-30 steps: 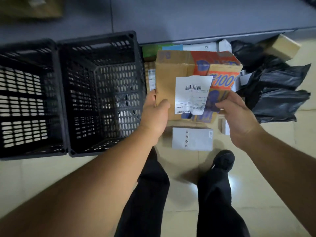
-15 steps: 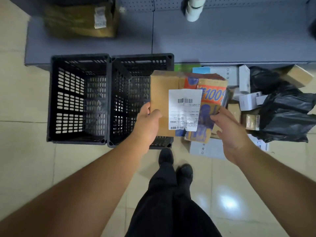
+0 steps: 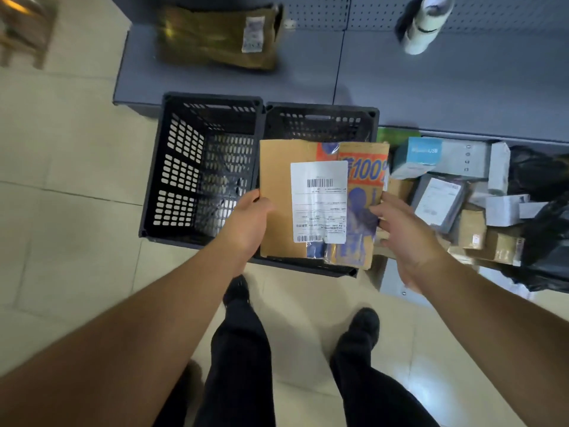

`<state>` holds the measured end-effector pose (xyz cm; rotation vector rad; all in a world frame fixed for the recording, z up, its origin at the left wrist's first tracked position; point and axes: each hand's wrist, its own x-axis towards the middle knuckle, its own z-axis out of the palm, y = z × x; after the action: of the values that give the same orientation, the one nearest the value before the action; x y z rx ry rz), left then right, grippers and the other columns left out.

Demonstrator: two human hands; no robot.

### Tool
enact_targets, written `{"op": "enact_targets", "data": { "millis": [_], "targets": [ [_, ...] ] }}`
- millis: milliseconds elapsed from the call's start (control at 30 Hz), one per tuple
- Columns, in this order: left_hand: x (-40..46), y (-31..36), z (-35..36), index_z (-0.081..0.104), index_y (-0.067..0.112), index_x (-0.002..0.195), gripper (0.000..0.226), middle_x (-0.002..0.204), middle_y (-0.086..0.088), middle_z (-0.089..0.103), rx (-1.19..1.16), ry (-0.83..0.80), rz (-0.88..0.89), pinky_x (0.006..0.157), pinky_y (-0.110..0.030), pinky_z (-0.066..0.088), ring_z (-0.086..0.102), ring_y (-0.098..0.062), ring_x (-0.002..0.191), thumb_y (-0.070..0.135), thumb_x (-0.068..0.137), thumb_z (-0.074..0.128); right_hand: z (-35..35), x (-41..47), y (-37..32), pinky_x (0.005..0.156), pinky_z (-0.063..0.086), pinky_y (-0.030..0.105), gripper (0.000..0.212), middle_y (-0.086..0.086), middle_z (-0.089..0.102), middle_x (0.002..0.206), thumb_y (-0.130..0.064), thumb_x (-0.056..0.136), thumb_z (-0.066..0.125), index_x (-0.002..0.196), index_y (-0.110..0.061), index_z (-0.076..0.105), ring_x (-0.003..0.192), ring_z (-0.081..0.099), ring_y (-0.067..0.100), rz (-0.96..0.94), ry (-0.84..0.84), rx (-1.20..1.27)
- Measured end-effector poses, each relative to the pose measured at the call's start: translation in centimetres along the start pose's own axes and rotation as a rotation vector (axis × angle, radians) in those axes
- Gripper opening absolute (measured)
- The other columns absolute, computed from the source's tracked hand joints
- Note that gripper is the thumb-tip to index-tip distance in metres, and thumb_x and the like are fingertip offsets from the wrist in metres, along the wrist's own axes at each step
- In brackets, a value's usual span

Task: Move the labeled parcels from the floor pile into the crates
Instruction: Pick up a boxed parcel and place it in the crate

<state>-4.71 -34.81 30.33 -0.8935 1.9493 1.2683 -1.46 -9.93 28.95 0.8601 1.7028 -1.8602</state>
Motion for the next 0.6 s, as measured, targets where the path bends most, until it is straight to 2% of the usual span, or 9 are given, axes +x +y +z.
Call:
{"op": "enact_targets", "data": {
  "millis": [33,100,167,267,367,400,467,533,600],
  "targets": [
    [0.5,-0.5,-1.2,0.057,0.046,0.134,0.052,0.119,0.018,0.068,-0.021,0.010,-0.013,0.087,-0.035,0.046,0.060,-0.009,0.109,0.041,0.083,0.051,1.4,0.3,0.0,0.063,0.050,0.017,0.030,-0.016,0.077,0.100,-0.022,0.094,0.052,0.099,-0.040,0.075,0.084,0.070,-0.001,0.001,-0.003,-0.018],
    [1.6,-1.6,-3.6,0.064,0.053,0.116,0.038,0.100,0.025,0.071,-0.037,-0.001,-0.023,0.074,-0.031,0.046,0.063,-0.009,0.101,0.039,0.083,0.050,4.4,0.8,0.2,0.068,0.048,0.023,0.028,-0.012,0.077,0.103,-0.026,0.089,0.052,0.107,-0.032,0.073,0.089,0.070,0.005,0.009,-0.001,-0.069],
    [2.8,-2.3,-6.3,0.065,0.055,0.108,0.033,0.093,0.028,0.072,-0.023,-0.034,-0.032,0.074,-0.032,0.048,0.064,-0.012,0.100,0.039,0.084,0.049,7.5,1.1,0.4,0.074,0.048,0.029,0.029,-0.010,0.077,0.104,-0.029,0.086,0.051,0.106,-0.030,0.072,0.091,0.070,0.006,0.008,0.020,-0.069],
    [4.9,-2.8,-11.0,0.054,0.042,0.138,0.059,0.127,0.010,0.065,-0.003,-0.062,-0.029,0.083,-0.035,0.047,0.061,-0.018,0.112,0.043,0.080,0.050,12.6,1.4,0.6,0.072,0.039,0.031,0.022,-0.021,0.074,0.086,-0.027,0.089,0.053,0.090,-0.036,0.074,0.073,0.066,-0.007,0.033,0.072,-0.051],
    [6.9,-2.7,-15.7,0.052,0.037,0.141,0.062,0.136,-0.001,0.062,0.032,-0.081,0.000,0.089,-0.038,0.047,0.060,-0.020,0.114,0.044,0.080,0.049,17.5,1.7,0.5,0.068,0.039,0.029,0.038,-0.028,0.071,0.073,-0.024,0.094,0.053,0.075,-0.049,0.074,0.062,0.065,-0.012,0.051,0.096,-0.009],
    [7.5,-2.5,-17.2,0.052,0.038,0.141,0.060,0.138,0.000,0.061,0.054,-0.089,0.017,0.095,-0.040,0.046,0.058,-0.020,0.118,0.044,0.081,0.048,19.0,1.7,0.4,0.067,0.039,0.029,0.036,-0.027,0.071,0.071,-0.025,0.093,0.054,0.072,-0.048,0.073,0.061,0.065,-0.011,0.069,0.095,0.001],
    [8.5,-2.2,-19.5,0.049,0.039,0.144,0.063,0.145,0.001,0.056,0.088,-0.090,0.019,0.110,-0.050,0.040,0.052,-0.025,0.131,0.045,0.082,0.046,21.6,1.8,-0.1,0.068,0.041,0.031,0.019,-0.020,0.072,0.074,-0.032,0.084,0.057,0.072,-0.038,0.070,0.065,0.067,-0.003,0.105,0.087,0.036],
    [9.4,-2.0,-20.9,0.047,0.040,0.146,0.065,0.148,-0.001,0.054,0.096,-0.079,0.009,0.114,-0.055,0.037,0.049,-0.028,0.135,0.045,0.081,0.046,23.1,2.1,-0.5,0.071,0.043,0.032,0.010,-0.013,0.073,0.080,-0.035,0.080,0.057,0.078,-0.032,0.067,0.073,0.069,0.005,0.127,0.091,0.047],
    [9.9,-1.8,-21.6,0.046,0.040,0.147,0.068,0.149,0.000,0.052,0.083,-0.076,-0.001,0.114,-0.055,0.037,0.048,-0.028,0.135,0.046,0.080,0.046,23.8,2.6,-0.7,0.068,0.044,0.029,0.014,-0.012,0.076,0.083,-0.034,0.085,0.057,0.085,-0.027,0.069,0.071,0.071,0.002,0.133,0.087,0.048]
  ]
}}
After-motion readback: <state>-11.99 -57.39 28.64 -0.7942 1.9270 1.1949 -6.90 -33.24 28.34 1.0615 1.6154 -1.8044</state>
